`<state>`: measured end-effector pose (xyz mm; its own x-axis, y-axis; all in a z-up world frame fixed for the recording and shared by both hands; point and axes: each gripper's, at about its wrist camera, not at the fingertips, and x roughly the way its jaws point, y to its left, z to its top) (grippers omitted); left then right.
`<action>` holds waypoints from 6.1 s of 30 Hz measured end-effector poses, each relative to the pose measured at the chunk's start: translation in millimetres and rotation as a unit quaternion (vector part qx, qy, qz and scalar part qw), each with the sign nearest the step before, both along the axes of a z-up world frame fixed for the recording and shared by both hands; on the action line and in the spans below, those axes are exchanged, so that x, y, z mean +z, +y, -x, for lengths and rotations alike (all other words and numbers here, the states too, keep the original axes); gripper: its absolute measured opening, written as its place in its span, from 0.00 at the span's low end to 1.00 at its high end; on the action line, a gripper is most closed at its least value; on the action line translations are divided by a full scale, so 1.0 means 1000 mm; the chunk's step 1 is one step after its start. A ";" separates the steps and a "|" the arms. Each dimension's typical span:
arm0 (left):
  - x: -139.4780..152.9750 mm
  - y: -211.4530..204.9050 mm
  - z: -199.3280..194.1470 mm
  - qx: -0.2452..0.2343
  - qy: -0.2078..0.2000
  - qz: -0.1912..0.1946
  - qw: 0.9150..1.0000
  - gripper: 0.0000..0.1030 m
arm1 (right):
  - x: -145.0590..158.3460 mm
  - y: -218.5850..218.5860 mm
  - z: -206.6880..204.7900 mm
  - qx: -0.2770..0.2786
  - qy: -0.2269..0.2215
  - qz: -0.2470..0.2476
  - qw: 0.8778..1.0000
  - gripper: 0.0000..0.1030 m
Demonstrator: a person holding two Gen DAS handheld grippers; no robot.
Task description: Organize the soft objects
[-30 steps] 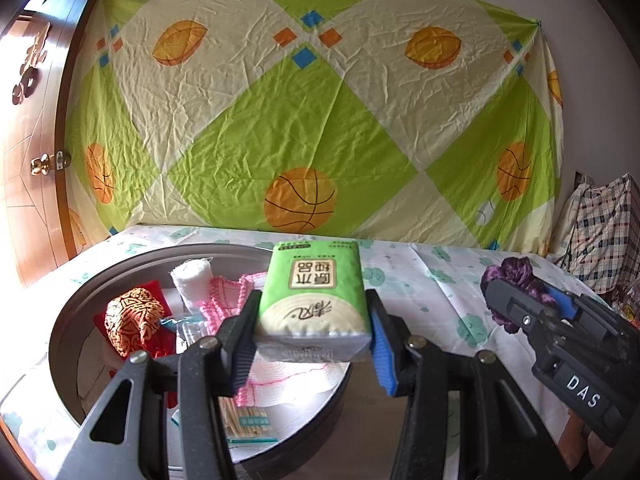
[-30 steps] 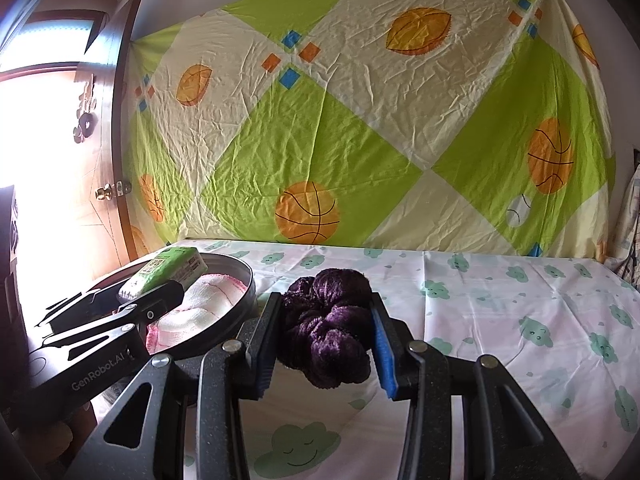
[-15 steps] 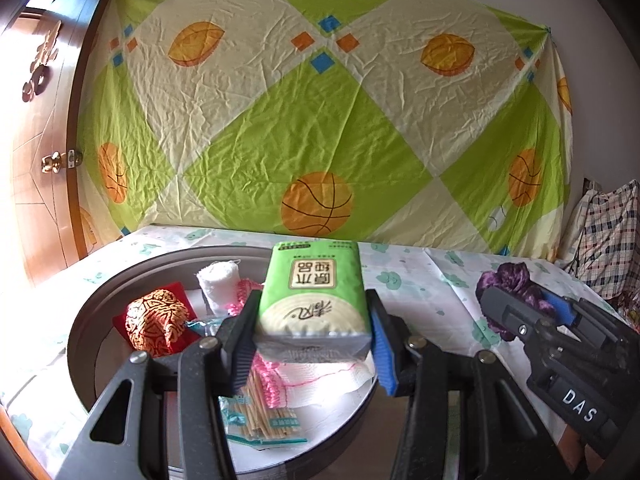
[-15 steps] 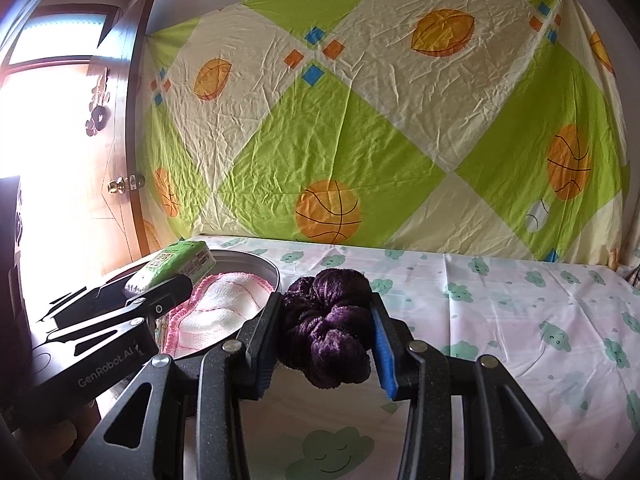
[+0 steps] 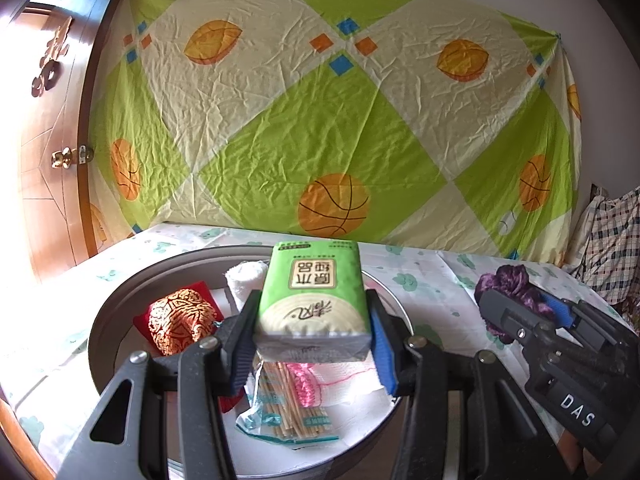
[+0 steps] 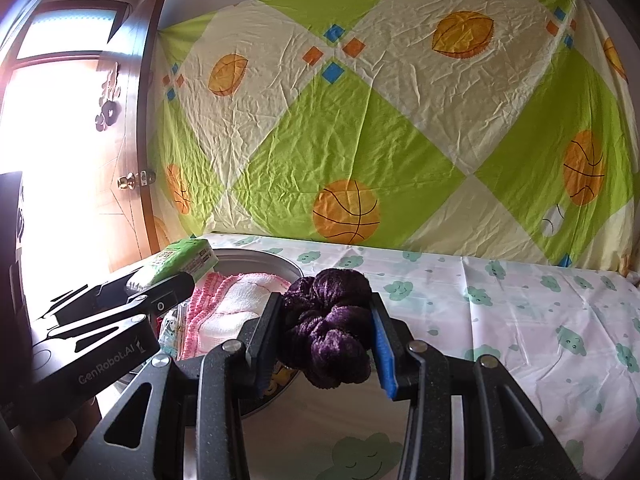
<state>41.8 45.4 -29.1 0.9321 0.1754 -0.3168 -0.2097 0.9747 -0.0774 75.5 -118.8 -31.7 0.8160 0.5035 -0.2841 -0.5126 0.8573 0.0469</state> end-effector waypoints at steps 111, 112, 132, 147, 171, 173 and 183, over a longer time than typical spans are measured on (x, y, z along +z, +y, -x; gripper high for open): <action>0.002 0.108 -0.048 0.004 0.197 0.012 0.980 0.77 | 0.014 0.129 -0.069 0.142 0.149 0.076 0.976 0.69; 0.003 0.109 -0.046 0.005 0.195 0.012 0.981 0.81 | 0.016 0.127 -0.067 0.139 0.144 0.072 0.977 0.72; 0.028 0.096 -0.010 0.031 0.156 -0.004 0.987 0.99 | 0.040 0.088 -0.026 0.134 0.106 0.025 0.985 0.78; 0.030 0.084 0.013 0.039 0.146 0.008 0.988 0.99 | 0.039 0.065 -0.009 0.122 0.101 0.001 0.987 0.79; 0.029 0.085 0.016 0.043 0.154 0.012 0.987 0.99 | 0.042 0.056 -0.007 0.114 0.094 -0.004 0.989 0.79; 0.029 0.085 0.016 0.043 0.154 0.012 0.987 0.99 | 0.042 0.056 -0.008 0.113 0.093 -0.004 0.989 0.79; 0.027 0.089 0.014 0.052 0.158 0.013 0.986 0.99 | 0.040 0.061 -0.013 0.112 0.099 0.000 0.989 0.79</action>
<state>28.3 134.0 -1.7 0.7635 0.2526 -0.5943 -0.3256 0.9453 -0.0166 88.7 -57.8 8.5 0.6126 0.6652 -0.4269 -0.6701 0.7235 0.1659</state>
